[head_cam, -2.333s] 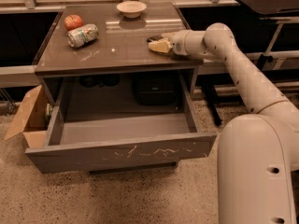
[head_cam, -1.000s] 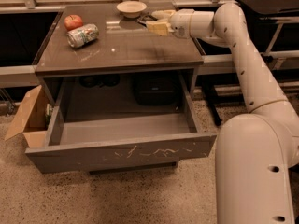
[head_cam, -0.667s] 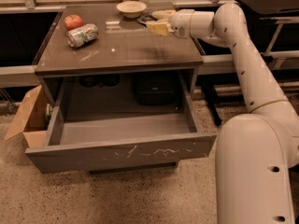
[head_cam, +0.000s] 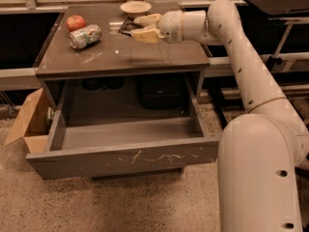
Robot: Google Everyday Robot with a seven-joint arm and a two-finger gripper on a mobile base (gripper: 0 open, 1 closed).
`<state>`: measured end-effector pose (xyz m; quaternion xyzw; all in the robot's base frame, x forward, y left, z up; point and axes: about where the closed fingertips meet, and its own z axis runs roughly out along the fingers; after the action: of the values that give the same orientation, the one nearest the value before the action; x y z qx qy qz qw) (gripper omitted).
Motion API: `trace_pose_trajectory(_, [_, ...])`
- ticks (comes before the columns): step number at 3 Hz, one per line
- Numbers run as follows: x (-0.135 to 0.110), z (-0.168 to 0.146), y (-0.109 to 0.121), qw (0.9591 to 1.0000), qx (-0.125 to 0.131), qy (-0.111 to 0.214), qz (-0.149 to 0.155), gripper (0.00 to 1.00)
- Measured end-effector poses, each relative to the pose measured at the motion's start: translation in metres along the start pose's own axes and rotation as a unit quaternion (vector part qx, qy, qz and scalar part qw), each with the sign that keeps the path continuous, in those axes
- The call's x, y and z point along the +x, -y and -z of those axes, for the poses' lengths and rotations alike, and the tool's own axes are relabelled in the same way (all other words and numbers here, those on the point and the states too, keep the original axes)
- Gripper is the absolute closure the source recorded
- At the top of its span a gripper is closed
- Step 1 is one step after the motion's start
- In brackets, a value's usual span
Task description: Place rxbar chocolate into top drawer
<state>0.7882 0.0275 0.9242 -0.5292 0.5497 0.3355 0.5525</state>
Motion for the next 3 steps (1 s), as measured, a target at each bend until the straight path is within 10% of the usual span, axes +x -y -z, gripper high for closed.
trace_pose_trajectory(1, [-0.009, -0.016, -0.038, 0.9975, -0.069, 0.011, 0.009, 1.00])
trace_pose_trajectory(3, [-0.006, -0.027, -0.076, 0.9928, -0.119, -0.004, 0.014, 1.00])
